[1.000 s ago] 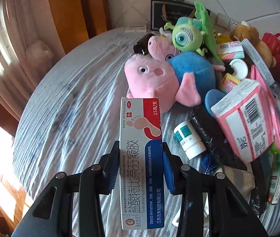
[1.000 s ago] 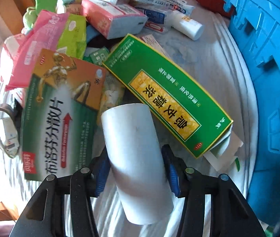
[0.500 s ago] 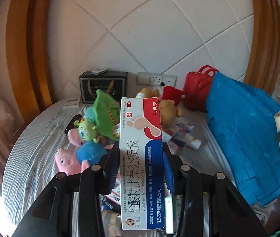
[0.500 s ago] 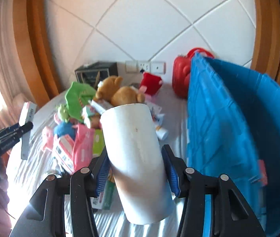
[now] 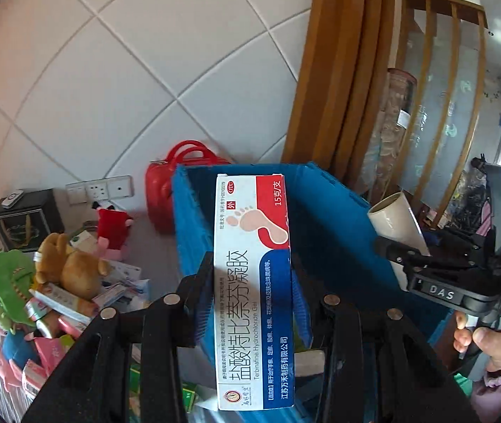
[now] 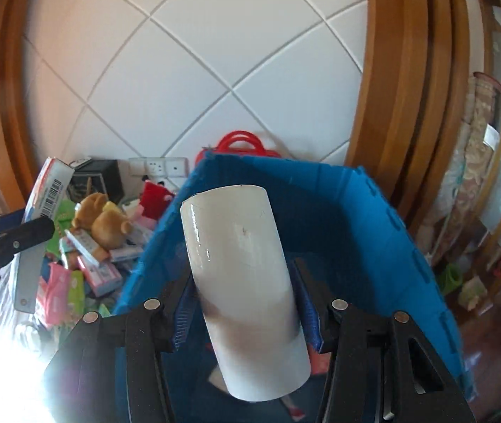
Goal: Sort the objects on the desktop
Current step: 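Carry the ointment box and paper roll over the blue crate with both tools, then open both tools to drop the paper roll and ointment box into the crate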
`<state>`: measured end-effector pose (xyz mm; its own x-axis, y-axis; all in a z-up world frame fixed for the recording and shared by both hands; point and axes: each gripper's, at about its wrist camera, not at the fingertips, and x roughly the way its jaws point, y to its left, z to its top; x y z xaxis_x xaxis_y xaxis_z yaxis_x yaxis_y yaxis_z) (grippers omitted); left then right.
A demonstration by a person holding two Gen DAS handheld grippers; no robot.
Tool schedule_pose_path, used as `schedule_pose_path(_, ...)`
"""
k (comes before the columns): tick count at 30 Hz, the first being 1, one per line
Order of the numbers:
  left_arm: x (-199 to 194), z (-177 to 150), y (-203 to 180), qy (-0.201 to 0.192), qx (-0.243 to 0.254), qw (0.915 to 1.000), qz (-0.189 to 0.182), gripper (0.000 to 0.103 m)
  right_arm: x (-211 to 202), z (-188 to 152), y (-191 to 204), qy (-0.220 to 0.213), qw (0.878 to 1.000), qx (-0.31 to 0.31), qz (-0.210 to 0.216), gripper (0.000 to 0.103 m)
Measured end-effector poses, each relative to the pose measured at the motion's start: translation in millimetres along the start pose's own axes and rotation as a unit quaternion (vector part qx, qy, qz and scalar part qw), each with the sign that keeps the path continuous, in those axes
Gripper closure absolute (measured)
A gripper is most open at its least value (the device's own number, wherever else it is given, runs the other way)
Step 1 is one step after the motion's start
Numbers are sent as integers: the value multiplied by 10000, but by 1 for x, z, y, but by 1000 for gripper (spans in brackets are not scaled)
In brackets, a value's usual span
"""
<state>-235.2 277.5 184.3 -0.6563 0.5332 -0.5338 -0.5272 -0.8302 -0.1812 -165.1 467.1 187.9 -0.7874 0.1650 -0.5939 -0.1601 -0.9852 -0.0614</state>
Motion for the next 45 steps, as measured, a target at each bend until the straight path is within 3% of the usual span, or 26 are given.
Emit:
schedule_pose_path(4, 66, 27, -53, 617, 33, 9981, 19, 65, 36, 8, -62, 408, 9990, 8, -209, 53)
schedule_pose_path(7, 121, 31, -74, 1269, -35, 9917, 185, 65, 69, 9, -97, 774, 9965, -1, -328, 53)
schedule_pose_path(12, 194, 4, -78, 2293, -16, 9708, 704, 65, 115, -10, -128, 1417, 9894, 58, -314, 53)
schedule_pose_path(15, 221, -11, -74, 2665, -30, 9587, 988, 64, 136, -22, -136, 1684, 9853, 65, -295, 53)
schedule_pose_path(20, 228, -15, -75, 2740, -22, 9554, 1101, 64, 157, -31, -147, 1936, 9808, 81, -230, 53)
schedule_pose_path(24, 223, -17, -75, 2667, 29, 9559, 1232, 51, 166, -32, -151, 1980, 9799, 80, -216, 53)
schedule_pose_path(30, 230, -23, -73, 2841, 108, 9493, 1340, 50, 174, -30, -150, 1998, 9795, -30, -262, 52)
schedule_pose_path(31, 231, -23, -72, 2870, 112, 9485, 1339, 50, 174, -29, -149, 1982, 9798, -47, -276, 51)
schedule_pose_path(35, 236, -20, -73, 2895, 156, 9478, 1329, 50, 172, -24, -148, 1881, 9811, -154, -438, 25)
schedule_pose_path(45, 229, -21, -76, 2917, 147, 9481, 1253, 50, 158, -21, -142, 1872, 9812, -256, -406, 14)
